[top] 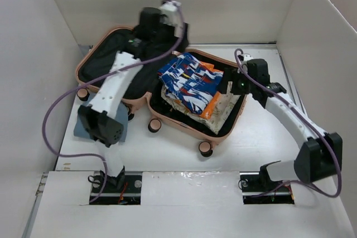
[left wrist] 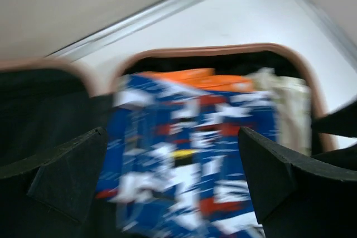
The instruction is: Pack the luggage
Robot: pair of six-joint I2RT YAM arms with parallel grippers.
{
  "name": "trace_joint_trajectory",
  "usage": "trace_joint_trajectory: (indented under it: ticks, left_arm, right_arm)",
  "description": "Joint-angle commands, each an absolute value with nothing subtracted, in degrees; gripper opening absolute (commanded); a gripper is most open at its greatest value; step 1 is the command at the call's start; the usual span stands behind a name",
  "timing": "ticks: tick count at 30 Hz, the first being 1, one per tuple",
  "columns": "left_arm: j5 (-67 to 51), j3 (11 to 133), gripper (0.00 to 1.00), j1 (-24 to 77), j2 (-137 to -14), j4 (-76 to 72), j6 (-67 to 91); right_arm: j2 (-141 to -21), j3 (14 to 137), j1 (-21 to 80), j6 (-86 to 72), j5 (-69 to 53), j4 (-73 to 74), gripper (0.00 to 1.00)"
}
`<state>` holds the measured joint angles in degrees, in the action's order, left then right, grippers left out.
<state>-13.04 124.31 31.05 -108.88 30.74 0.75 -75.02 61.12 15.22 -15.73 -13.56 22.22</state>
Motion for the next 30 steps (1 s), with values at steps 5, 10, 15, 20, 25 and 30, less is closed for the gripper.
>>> trace_joint_trajectory:
  ticks: [5,10,15,20,25,30]
  left_arm:
    - [-7.39,104.28,1.00,16.45,-96.62,34.45,-1.49]
    - [-1.86,87.04,1.00,7.48,-86.77,33.14,-6.67]
    - [4.21,72.88,1.00,-1.92,-75.25,33.92,-11.86]
    - [11.67,59.28,1.00,-3.95,-66.99,36.73,-16.08]
    - [9.87,50.63,1.00,-15.25,-57.24,38.76,-14.77]
    - [9.14,49.31,1.00,-17.40,-56.51,36.75,-12.75]
  right_arm:
    - [-90.67,70.30,16.26,-22.58,-13.80,14.94,0.91]
    - [-95.88,72.59,18.10,-23.73,-14.41,13.80,0.74]
    - [-94.93,74.53,19.60,-22.68,-5.57,18.09,0.22]
    - [-91.41,76.99,20.83,-18.55,2.20,27.23,0.00]
    - [-89.39,77.53,20.21,-14.50,0.44,29.18,0.00]
    - [-88.86,75.41,16.62,-12.84,-3.60,28.65,0.00]
